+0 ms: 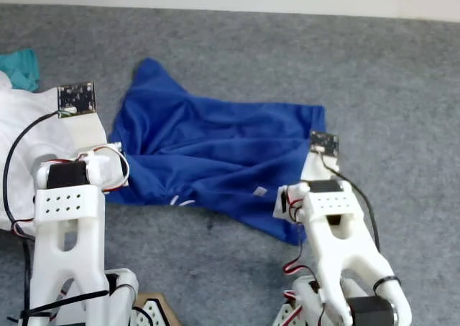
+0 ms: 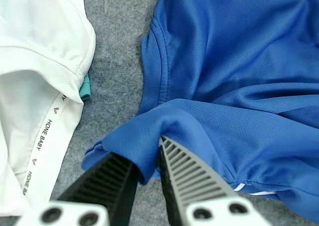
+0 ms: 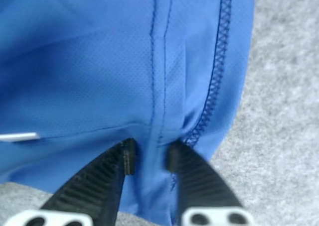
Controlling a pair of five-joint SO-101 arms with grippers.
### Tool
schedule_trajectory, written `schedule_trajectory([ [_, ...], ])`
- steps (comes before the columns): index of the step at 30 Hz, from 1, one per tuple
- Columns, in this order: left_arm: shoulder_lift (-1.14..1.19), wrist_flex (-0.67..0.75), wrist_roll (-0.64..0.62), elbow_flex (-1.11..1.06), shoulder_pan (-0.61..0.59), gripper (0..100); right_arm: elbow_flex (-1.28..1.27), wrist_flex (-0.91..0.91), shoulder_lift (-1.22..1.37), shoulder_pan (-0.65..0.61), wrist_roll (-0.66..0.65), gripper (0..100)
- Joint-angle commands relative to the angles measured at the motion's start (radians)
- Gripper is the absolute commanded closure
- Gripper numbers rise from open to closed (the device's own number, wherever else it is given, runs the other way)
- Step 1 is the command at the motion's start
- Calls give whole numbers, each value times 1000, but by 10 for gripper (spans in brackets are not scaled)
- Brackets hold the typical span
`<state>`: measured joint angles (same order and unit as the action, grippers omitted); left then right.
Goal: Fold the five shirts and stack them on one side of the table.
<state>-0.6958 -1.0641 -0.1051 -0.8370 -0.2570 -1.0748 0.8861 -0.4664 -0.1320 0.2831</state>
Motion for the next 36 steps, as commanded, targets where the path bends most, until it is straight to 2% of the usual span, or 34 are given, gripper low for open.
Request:
schedule_trajectory([
  [1, -13, 2, -5, 5, 18, 954, 50, -18, -1, -7, -32, 957],
  [12, -13, 3, -5, -25, 19, 954, 61, -18, -1, 30, -38, 959],
  [18, -13, 3, -5, -22, 19, 954, 59, -58, 1, 31, -31, 818],
  [27, -13, 3, -5, -21, 19, 954, 61, -143, 8, 31, -31, 819],
  [33, -13, 25, -5, -24, 19, 954, 53, -137, -2, 36, -35, 819],
  [36, -13, 25, -5, -24, 19, 954, 64, -59, -8, 62, -37, 819],
])
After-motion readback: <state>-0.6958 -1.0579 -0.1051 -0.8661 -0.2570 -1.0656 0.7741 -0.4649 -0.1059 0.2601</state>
